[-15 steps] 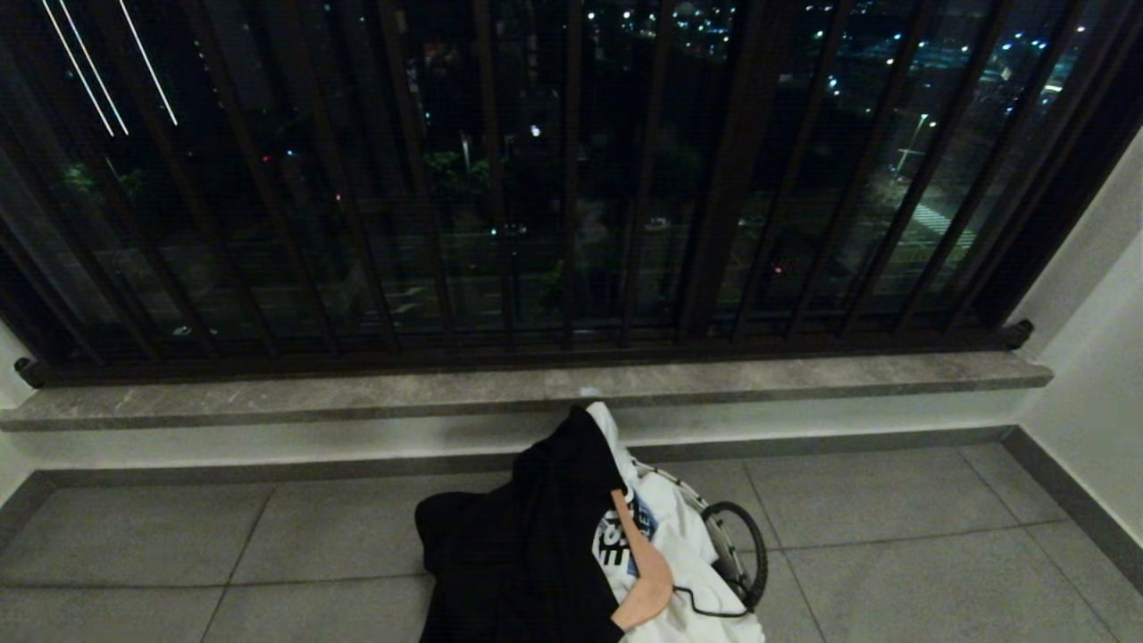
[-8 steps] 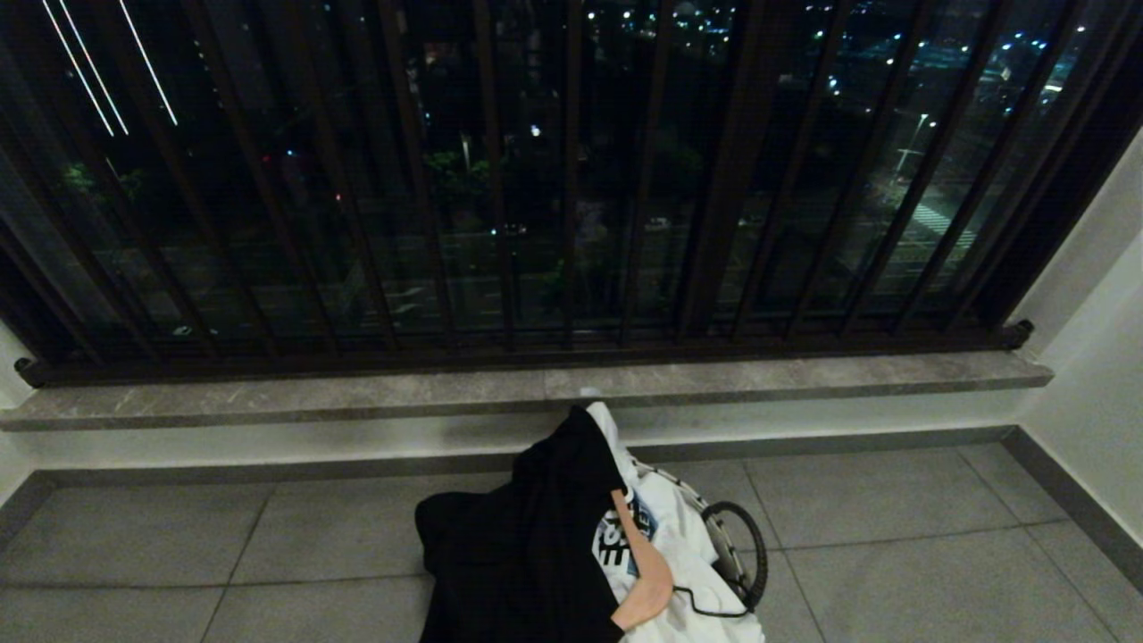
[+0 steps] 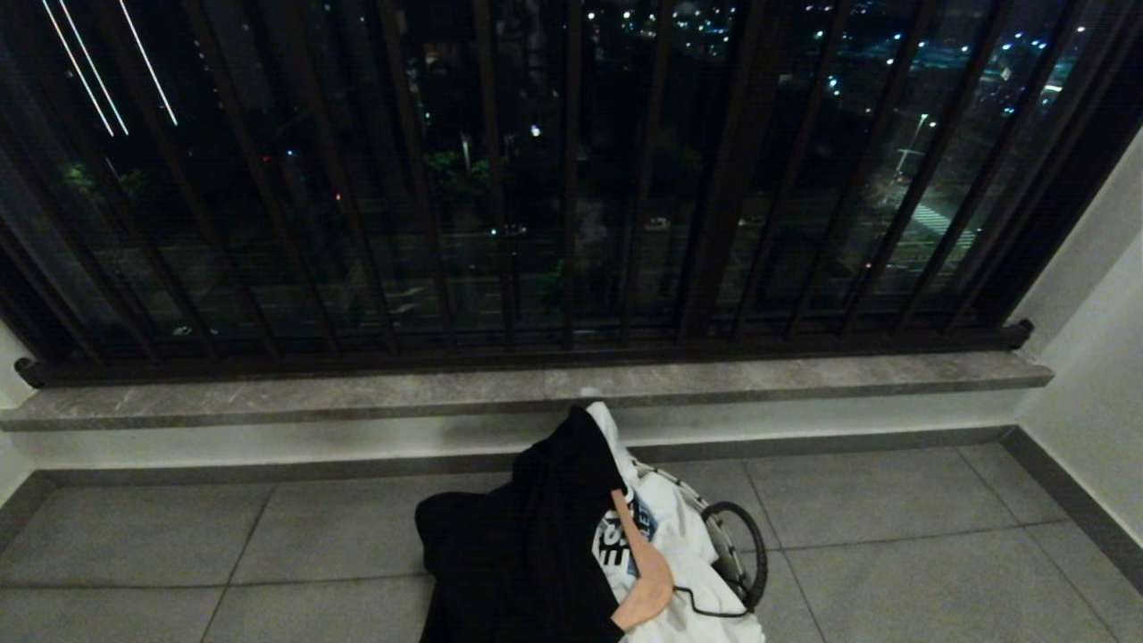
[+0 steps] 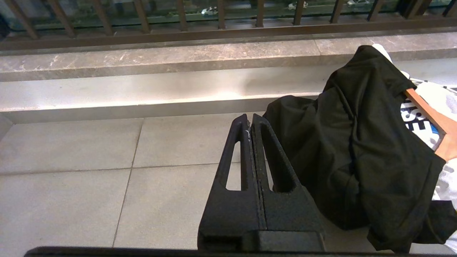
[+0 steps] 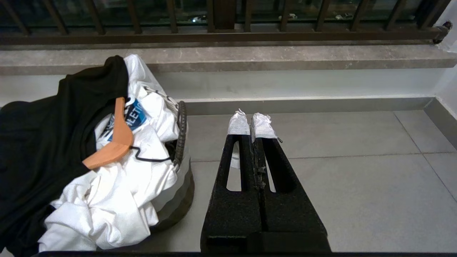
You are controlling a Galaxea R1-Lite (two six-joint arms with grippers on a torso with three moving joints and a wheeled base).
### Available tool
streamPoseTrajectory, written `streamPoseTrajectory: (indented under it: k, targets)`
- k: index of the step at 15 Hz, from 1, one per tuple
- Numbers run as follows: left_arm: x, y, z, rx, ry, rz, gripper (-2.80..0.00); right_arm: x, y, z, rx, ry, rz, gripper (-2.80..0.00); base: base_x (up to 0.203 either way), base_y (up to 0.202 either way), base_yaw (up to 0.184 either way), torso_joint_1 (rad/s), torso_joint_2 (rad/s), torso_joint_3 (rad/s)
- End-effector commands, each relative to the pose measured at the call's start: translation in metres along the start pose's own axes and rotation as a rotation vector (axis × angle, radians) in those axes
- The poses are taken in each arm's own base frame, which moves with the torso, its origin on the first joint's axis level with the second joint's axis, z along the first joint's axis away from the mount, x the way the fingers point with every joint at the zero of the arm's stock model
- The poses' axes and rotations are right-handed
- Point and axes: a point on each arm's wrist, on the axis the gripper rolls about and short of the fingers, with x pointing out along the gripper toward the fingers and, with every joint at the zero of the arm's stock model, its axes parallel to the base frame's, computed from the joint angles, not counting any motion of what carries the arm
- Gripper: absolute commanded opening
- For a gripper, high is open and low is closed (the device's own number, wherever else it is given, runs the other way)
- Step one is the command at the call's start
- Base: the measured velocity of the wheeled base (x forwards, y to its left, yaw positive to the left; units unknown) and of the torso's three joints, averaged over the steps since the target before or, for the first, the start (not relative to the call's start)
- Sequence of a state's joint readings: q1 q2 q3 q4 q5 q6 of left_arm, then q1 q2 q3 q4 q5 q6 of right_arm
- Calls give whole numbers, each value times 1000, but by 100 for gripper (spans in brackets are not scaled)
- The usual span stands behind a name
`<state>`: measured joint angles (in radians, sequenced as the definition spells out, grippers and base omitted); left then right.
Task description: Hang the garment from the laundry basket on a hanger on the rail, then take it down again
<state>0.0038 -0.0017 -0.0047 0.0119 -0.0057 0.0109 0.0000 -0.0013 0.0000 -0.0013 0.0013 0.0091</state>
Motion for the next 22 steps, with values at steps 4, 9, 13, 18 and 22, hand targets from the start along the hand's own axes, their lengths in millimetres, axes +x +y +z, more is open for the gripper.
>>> streamPoseTrajectory:
  k: [4,9,13,18,22]
  targets:
    - [0,0,0,0,1,-1,-280,0,0,0,2,1,0,-280,0,0,0,0,0,0]
    - [0,0,0,-2,2,0,-280,0,0,0,2,1,0,-280,0,0,0,0,0,0]
    - [0,0,0,0,2,0,-280,0,0,0,2,1,0,-280,0,0,0,0,0,0]
    - [0,0,0,0,2,0,-280,0,0,0,0,1,0,-280,0,0,0,0,0,0]
    - [0,0,0,0,2,0,-280,0,0,0,0,1,0,-280,0,0,0,0,0,0]
